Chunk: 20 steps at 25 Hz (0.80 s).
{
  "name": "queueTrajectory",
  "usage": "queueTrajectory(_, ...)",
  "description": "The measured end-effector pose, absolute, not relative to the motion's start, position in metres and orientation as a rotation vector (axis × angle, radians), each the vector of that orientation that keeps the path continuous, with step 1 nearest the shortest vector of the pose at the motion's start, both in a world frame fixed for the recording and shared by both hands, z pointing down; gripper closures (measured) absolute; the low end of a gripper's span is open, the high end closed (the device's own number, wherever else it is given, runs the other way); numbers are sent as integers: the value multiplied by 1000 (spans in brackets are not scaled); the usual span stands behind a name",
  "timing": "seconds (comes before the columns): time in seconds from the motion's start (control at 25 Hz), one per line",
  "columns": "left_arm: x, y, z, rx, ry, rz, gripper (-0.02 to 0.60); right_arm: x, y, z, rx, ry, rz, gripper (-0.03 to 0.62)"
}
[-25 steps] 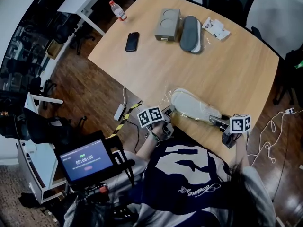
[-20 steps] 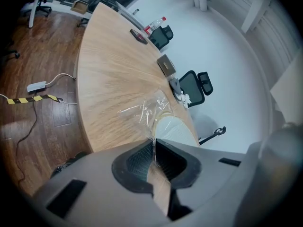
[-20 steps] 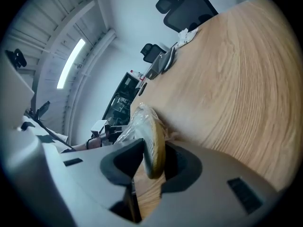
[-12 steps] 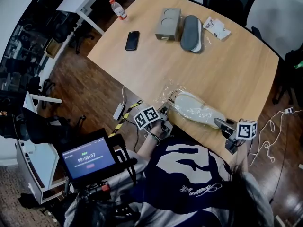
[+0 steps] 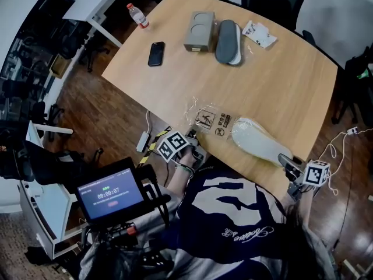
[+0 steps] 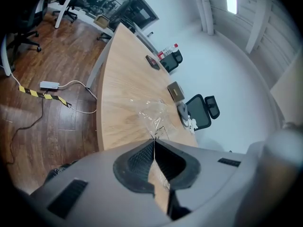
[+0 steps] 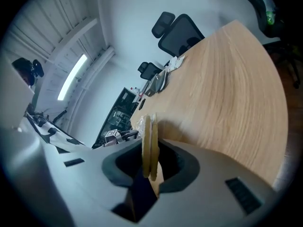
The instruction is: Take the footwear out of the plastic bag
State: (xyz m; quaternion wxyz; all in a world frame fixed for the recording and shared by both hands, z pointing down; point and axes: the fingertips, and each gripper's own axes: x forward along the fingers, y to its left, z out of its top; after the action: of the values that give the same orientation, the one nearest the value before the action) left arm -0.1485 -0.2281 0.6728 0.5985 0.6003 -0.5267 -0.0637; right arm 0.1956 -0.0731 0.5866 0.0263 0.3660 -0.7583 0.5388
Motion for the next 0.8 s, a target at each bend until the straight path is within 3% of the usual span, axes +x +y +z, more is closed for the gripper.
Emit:
queueTrajectory(0.52, -147, -232, 663, 1521, -1328, 48, 571, 246, -41, 552, 1514, -2281, 1521, 517)
queueTrajectory(0.8, -141, -240, 655, 1580, -1406, 116, 572, 232, -71, 510, 1547, -2405, 1361, 516)
